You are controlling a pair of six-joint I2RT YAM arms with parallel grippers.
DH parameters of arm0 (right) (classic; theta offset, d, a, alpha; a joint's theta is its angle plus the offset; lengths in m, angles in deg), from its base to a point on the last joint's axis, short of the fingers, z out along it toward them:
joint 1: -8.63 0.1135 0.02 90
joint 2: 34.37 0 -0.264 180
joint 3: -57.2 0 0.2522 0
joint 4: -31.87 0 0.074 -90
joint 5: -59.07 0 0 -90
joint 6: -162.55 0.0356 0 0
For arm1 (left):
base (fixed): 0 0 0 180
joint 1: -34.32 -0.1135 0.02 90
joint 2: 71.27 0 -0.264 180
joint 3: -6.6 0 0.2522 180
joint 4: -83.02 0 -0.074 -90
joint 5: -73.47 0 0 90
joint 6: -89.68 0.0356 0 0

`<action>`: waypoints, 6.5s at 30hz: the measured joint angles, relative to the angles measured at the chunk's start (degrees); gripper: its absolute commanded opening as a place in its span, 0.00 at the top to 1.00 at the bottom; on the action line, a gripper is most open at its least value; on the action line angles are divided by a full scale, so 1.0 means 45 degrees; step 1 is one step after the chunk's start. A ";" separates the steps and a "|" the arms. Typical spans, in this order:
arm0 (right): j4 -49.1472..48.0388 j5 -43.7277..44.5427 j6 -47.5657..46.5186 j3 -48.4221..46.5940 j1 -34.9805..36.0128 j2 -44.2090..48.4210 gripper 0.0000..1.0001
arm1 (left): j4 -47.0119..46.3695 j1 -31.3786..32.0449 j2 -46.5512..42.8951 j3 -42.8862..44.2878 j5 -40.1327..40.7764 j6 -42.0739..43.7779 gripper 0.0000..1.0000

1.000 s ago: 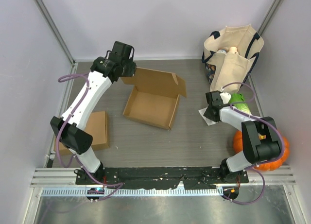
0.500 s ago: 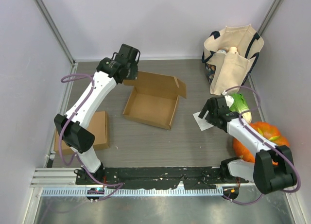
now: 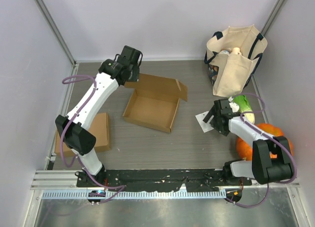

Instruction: Fold the paper box

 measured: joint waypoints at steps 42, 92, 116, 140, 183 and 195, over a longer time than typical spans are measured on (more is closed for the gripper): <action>-0.0403 -0.0350 -0.0738 -0.1200 0.2841 0.3769 0.99 | 0.0204 0.0272 0.0019 -0.0102 0.0612 -0.0408 1.00; -1.3328 -0.4881 -0.9058 -0.0515 0.3279 -0.1880 0.33 | -0.0248 0.0408 0.0024 -0.0544 0.1005 0.1360 0.27; -1.1681 -0.9262 -0.8165 -0.4974 0.1530 -0.4959 0.95 | -1.6067 -0.7004 -0.6139 -1.4479 -0.8840 1.7510 0.00; -1.0632 -1.1997 -0.8242 -0.6936 0.0962 -0.6577 0.99 | -1.8875 -0.8053 0.3225 -0.7242 -1.6772 1.8933 0.41; -1.9113 0.6489 -0.8446 -0.0636 0.7159 -0.4571 0.99 | -2.4436 -0.0418 -0.3079 -1.6519 -0.1554 2.0400 1.00; -2.3047 0.7193 -0.9423 0.1792 0.8252 -0.4697 0.99 | -2.6316 0.0636 -0.3808 -1.8724 -0.0437 1.9642 1.00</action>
